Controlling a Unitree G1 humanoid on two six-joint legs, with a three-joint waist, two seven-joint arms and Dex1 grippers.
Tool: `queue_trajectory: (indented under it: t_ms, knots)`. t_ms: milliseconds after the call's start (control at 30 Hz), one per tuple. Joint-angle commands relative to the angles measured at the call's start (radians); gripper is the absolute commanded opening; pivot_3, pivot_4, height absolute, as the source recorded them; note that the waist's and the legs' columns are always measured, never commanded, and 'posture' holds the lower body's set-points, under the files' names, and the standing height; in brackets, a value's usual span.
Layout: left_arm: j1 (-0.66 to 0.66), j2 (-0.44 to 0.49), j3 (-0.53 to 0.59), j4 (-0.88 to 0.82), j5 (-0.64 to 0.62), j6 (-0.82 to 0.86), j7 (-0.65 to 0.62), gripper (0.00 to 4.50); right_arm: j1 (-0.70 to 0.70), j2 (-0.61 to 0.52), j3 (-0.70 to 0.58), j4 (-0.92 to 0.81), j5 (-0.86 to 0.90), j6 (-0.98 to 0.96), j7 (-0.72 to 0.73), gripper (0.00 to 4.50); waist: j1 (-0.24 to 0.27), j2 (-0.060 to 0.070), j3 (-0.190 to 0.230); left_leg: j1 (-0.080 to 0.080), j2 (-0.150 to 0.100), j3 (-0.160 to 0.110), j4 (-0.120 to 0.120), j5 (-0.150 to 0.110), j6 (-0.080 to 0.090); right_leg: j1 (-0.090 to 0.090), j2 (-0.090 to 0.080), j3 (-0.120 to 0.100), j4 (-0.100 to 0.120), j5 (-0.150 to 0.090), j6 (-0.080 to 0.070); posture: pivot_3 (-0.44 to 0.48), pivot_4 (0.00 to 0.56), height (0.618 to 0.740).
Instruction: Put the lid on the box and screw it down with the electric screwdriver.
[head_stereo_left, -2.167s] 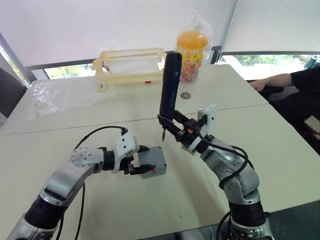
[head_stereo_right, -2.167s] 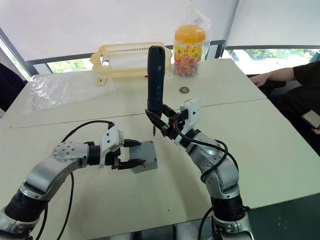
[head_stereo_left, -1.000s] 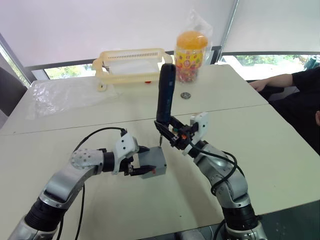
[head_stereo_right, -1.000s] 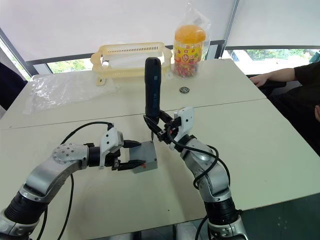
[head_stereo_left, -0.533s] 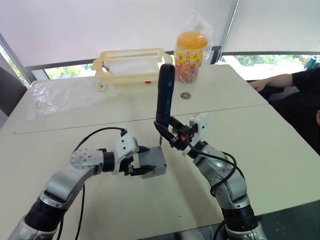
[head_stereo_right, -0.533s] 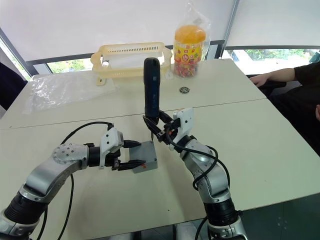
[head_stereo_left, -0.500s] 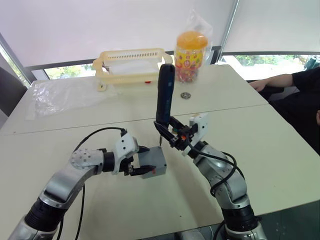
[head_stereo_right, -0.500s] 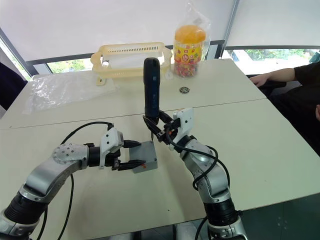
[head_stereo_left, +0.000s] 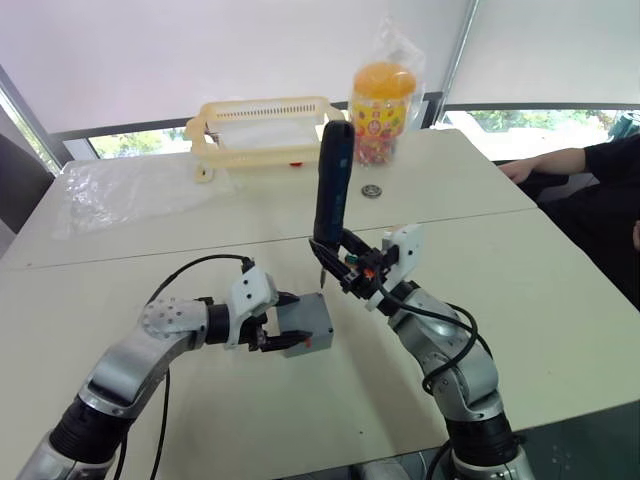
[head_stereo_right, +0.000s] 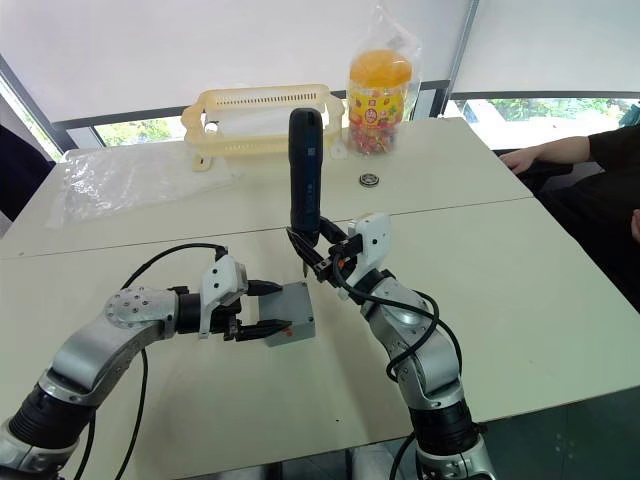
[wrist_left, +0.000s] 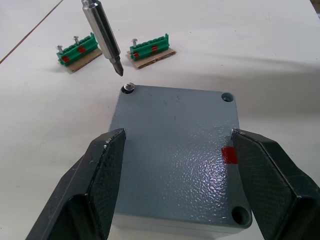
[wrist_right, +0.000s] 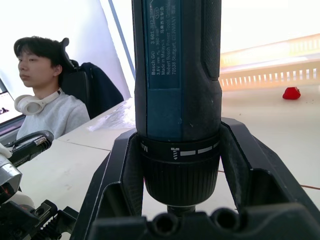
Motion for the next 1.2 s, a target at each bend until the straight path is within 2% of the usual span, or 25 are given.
queue_trajectory:
  t_ms: [33,1200]
  knots:
    - [0.013,0.003,-0.011,-0.004,0.012,0.015,0.000,3.41,-0.007,0.012,0.002,-0.075,0.021,-0.014,-0.001,1.75,0.000,0.000,0.000,0.000,0.000,0.000,0.000,0.000,0.000,0.000,0.000,0.000,0.000,0.000,0.000,0.000,0.150,0.740]
    - [0.022,0.006,-0.009,-0.008,0.014,0.019,0.007,3.41,0.014,0.019,0.021,-0.077,0.022,-0.016,-0.013,1.75,0.000,0.000,0.000,0.000,0.000,0.000,0.000,0.000,0.000,0.000,0.000,0.000,0.000,0.000,0.000,0.000,0.150,0.740]
